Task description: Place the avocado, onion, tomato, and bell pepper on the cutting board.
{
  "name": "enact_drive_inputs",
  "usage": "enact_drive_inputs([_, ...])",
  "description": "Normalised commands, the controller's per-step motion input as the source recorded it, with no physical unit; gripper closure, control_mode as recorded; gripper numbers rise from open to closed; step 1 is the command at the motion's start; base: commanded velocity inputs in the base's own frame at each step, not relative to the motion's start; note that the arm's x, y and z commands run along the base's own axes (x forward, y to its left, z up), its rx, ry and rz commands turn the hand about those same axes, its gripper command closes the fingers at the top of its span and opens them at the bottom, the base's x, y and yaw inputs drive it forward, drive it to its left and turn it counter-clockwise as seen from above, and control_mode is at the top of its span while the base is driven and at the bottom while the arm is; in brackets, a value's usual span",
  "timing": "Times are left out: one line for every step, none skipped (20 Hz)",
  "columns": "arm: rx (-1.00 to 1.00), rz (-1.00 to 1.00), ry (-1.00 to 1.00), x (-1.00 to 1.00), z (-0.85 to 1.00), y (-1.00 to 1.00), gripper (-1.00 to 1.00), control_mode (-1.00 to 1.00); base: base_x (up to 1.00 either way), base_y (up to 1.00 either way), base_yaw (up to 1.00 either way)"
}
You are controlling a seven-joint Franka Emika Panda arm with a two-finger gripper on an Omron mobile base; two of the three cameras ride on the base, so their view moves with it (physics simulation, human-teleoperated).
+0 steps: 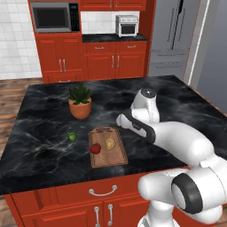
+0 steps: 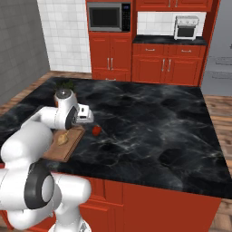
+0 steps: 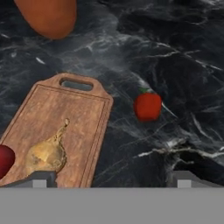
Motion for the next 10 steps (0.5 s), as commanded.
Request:
enact_drive_inputs([0.00, -0.03, 0.00, 0.00, 0.10, -0.40, -1.00, -1.00, 0.00, 0.00, 0.00])
enact_drive_inputs([0.00, -0.05, 0.01, 0.00, 0.15, -0.37, -1.00, -1.00, 0.00, 0.00, 0.00])
enact_drive_inputs([0.00, -0.06, 0.05, 0.02, 0.15, -0.33, -1.00, -1.00, 0.00, 0.00, 0.00])
enact_drive_inputs([0.00, -0.07, 0.08, 0.03, 0.16, -0.29, -1.00, -1.00, 0.00, 0.00, 0.00])
enact_drive_inputs([0.00, -0.07, 0.11, 0.06, 0.17, -0.26, -1.00, -1.00, 0.00, 0.00, 0.00])
enact_drive_inputs([0.00, -0.06, 0.15, 0.10, 0.13, -0.23, -1.00, -1.00, 0.00, 0.00, 0.00])
enact_drive_inputs([0.00, -0.05, 0.15, 0.13, 0.10, -0.18, -1.00, -1.00, 0.00, 0.00, 0.00])
enact_drive_inputs([0.00, -0.04, 0.14, 0.15, 0.08, -0.12, -1.00, -1.00, 0.00, 0.00, 0.00])
enact_drive_inputs([0.00, -0.02, 0.13, 0.18, 0.06, -0.07, -1.00, -1.00, 0.00, 0.00, 0.00])
enact_drive_inputs([0.00, -0.02, 0.11, 0.19, 0.04, -0.03, -1.00, -1.00, 0.00, 0.00, 0.00])
